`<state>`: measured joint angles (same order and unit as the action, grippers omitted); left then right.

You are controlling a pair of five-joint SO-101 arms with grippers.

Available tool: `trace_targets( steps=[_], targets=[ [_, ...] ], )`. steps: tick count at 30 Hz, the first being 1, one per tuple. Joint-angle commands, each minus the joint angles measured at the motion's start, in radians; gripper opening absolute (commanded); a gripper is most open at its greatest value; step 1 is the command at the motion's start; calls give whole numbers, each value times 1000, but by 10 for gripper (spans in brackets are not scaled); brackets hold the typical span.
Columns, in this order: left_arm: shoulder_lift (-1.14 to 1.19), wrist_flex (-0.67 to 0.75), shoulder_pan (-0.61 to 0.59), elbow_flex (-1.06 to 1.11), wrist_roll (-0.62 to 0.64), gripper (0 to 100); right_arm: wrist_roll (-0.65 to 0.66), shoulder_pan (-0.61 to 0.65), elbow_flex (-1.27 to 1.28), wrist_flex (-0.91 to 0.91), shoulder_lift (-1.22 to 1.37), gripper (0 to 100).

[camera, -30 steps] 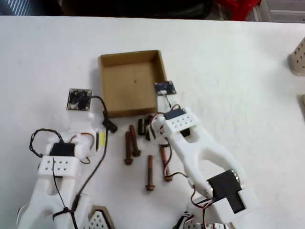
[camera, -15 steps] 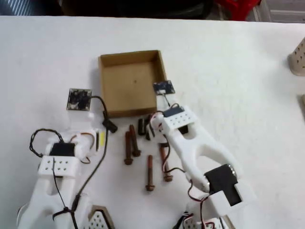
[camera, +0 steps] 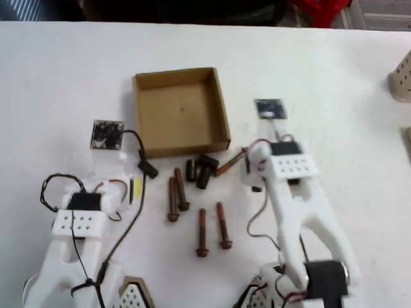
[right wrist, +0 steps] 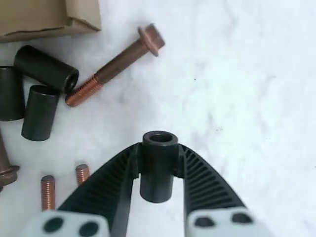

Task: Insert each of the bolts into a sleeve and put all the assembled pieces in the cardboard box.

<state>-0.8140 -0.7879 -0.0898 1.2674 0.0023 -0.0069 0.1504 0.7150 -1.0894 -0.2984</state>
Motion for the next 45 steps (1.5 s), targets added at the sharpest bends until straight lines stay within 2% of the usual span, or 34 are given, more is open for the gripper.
trace_targets(
  steps=[1, 8, 12, 15, 16, 23, 26, 30, 33, 39, 45],
  targets=[
    [-2, 21, -1, -6, -12, 181, 35, -44, 104, 58, -160, 18],
    [-5, -66, 134, -14, -104, 180, 35, -53, 212, 179, -225, 18],
    [-5, -140, 206, -84, -100, 176, 35, -53, 224, 205, -225, 18],
    [-5, -164, 274, -114, -20, 92, 35, -56, 224, 209, -225, 18],
    [-5, -164, 297, -115, 3, 59, 35, -62, 224, 209, -225, 18],
    [-5, -161, 458, -173, 23, 53, 35, -64, 222, 209, -225, 18],
    [2, -147, 538, -190, 25, 20, 35, -67, 222, 209, -225, 18],
    [4, -57, 619, -83, 28, 23, 35, -67, 221, 209, -225, 18],
    [4, -46, 684, -38, 100, 23, 35, -67, 219, 211, -225, 18],
    [7, -54, 685, -28, 103, 23, 35, -67, 219, 211, -225, 18],
    [93, -40, 578, -40, 83, 23, 35, -67, 221, 211, -225, 18]
  ],
)
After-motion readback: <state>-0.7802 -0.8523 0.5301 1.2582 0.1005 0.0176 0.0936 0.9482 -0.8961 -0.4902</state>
